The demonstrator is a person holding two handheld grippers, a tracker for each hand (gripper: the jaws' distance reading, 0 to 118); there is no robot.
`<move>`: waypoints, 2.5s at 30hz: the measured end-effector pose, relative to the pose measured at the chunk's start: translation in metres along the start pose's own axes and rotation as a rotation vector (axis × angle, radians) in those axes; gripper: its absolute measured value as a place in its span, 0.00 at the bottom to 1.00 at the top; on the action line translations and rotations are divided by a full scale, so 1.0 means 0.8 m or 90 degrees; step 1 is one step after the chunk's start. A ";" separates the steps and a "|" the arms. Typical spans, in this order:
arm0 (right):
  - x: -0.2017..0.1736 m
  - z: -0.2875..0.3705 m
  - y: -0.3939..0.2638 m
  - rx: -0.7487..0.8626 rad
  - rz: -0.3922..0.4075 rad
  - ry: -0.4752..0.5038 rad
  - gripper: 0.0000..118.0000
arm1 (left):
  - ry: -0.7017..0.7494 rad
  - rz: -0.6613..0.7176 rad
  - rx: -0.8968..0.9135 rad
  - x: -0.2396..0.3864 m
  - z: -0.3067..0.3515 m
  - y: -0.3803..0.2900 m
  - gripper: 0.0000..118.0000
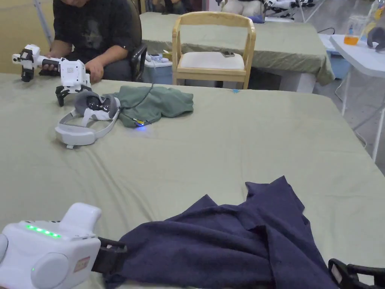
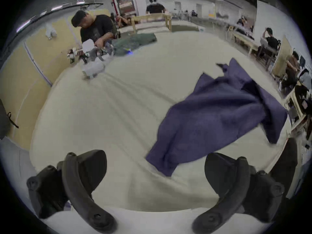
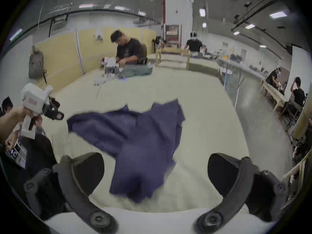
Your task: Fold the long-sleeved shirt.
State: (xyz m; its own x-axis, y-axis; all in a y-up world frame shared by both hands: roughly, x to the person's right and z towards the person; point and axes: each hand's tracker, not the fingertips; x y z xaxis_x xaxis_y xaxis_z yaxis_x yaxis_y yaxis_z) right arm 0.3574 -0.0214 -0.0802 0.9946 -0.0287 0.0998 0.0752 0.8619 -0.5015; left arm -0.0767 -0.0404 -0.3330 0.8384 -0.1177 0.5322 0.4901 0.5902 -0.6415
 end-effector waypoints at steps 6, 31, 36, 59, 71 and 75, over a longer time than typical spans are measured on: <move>-0.008 -0.044 0.021 -0.031 -0.081 0.011 0.94 | 0.036 0.125 0.028 -0.029 -0.019 0.011 0.96; 0.005 -0.153 0.016 -0.136 -0.060 -0.099 0.36 | -0.085 0.144 -0.068 -0.001 -0.129 -0.006 0.07; 0.036 -0.234 0.037 -0.179 -0.018 -0.113 1.00 | -0.037 0.167 0.021 -0.017 -0.111 0.011 0.06; 0.069 -0.270 0.117 -0.075 -0.107 -0.083 0.13 | -0.084 0.168 0.031 -0.020 -0.094 0.031 0.06; 0.043 0.008 0.287 0.284 -0.050 -0.164 0.12 | -0.042 0.131 0.375 -0.016 0.123 0.175 0.06; 0.032 0.076 0.345 0.346 -0.025 -0.200 0.12 | -0.012 0.141 0.485 -0.017 0.209 0.230 0.06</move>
State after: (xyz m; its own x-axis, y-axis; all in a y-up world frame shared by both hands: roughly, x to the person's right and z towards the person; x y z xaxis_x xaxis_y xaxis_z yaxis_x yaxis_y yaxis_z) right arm 0.3994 0.2465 -0.1640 0.9168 0.0137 0.3990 -0.0183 0.9998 0.0079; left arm -0.0380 0.2037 -0.3660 0.8895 0.0755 0.4507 0.0092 0.9831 -0.1829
